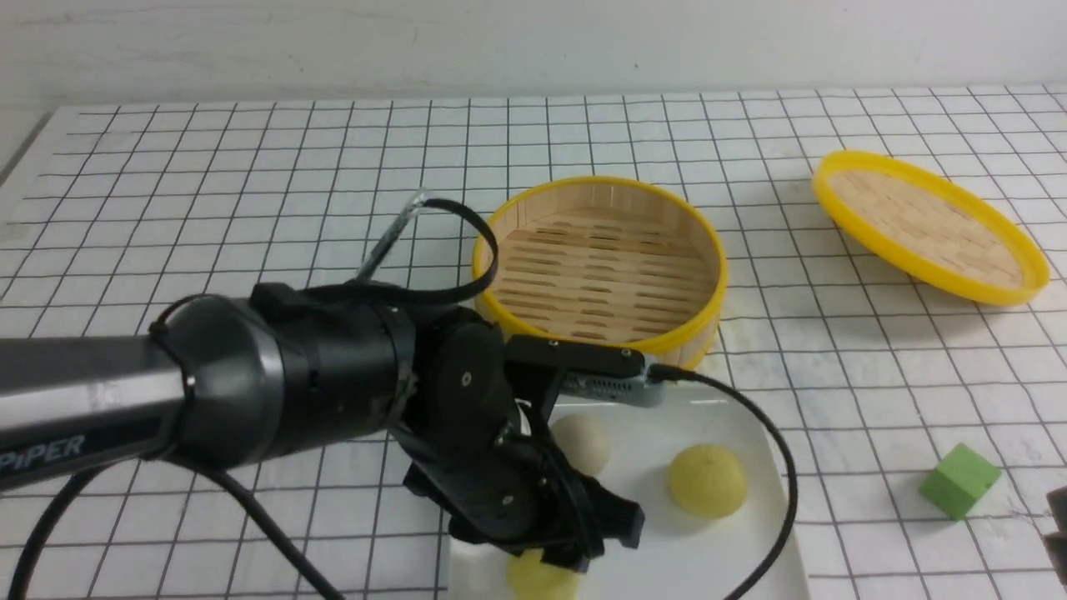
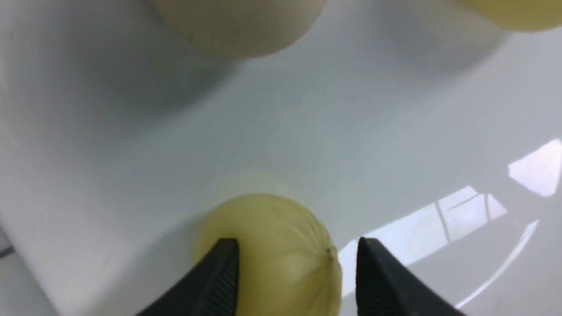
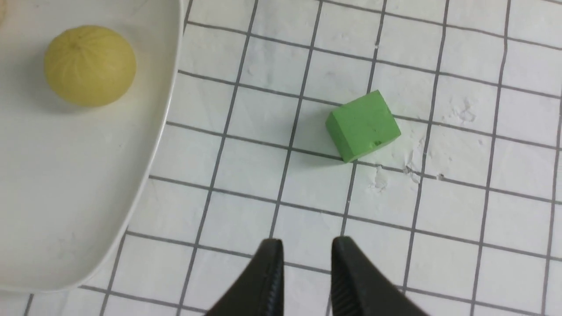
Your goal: Put the steamed buns into the plate on the white-black tablecloth.
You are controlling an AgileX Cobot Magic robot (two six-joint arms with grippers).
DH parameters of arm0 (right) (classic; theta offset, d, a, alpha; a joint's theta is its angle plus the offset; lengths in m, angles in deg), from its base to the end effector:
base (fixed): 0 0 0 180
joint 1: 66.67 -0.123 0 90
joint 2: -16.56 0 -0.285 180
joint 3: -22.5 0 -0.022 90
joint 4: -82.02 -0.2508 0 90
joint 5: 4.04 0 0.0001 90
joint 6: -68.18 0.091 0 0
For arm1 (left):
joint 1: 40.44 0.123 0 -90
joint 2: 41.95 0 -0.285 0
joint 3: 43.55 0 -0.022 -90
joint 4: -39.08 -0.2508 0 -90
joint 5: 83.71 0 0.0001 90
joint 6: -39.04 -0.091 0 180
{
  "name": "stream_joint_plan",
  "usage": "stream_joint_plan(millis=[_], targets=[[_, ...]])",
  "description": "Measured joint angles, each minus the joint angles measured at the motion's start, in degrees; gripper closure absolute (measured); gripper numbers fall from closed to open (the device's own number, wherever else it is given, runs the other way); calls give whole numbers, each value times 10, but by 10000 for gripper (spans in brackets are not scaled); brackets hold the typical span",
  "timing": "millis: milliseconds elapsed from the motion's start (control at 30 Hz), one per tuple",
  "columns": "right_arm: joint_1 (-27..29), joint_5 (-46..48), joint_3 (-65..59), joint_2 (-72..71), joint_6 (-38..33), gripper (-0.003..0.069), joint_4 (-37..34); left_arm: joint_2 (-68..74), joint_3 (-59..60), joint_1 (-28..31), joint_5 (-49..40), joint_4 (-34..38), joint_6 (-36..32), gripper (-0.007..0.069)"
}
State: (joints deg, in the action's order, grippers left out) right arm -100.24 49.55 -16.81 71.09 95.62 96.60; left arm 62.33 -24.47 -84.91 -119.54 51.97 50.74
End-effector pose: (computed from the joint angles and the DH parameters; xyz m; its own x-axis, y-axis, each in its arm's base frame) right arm 0.1230 0.0595 0.2859 -0.8020 -0.1561 -0.5766 -0.2024 0.9792 0.0164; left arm 0.2235 -0.2361 0.1957 -0.8901 0.3486 -0.2934 0.4236 0.8704 -0.2510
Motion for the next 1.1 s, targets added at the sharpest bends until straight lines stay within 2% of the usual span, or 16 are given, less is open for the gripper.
stream_joint_plan(millis=[133,200,233,267,367,467,567,633,667,700,733,900,1100], targets=[[0,53,15,-66,-16,525,0,-24,-30,0,-3,-16,0,182],[0,98,33,-130,-29,599,0,-42,-45,0,-11,-29,0,181],[0,105,38,-142,-32,614,0,-46,-48,0,-12,-31,0,183],[0,131,47,-199,-36,664,0,-59,-56,0,-17,-35,0,190],[0,147,49,-279,-36,673,1,-74,-60,0,-20,-37,0,221],[0,112,23,-377,-36,673,-2,-89,-60,0,-31,-37,11,297],[0,6,-46,-455,-49,673,-21,-102,-60,0,-42,-40,21,415],[0,-81,-102,-475,-74,673,-49,-108,-60,0,-49,-41,24,529],[0,-87,-111,-476,-77,673,-52,-108,-60,0,-50,-41,24,529],[0,-118,-132,-476,-100,673,-76,-111,-61,0,-50,-41,25,582],[0,-133,-144,-476,-120,673,-93,-112,-61,0,-51,-43,25,603],[0,-147,-159,-476,-210,673,-146,-113,-61,0,-52,-45,26,622],[0,-158,-159,-476,-230,670,-154,-113,-61,0,-55,-64,26,622]])
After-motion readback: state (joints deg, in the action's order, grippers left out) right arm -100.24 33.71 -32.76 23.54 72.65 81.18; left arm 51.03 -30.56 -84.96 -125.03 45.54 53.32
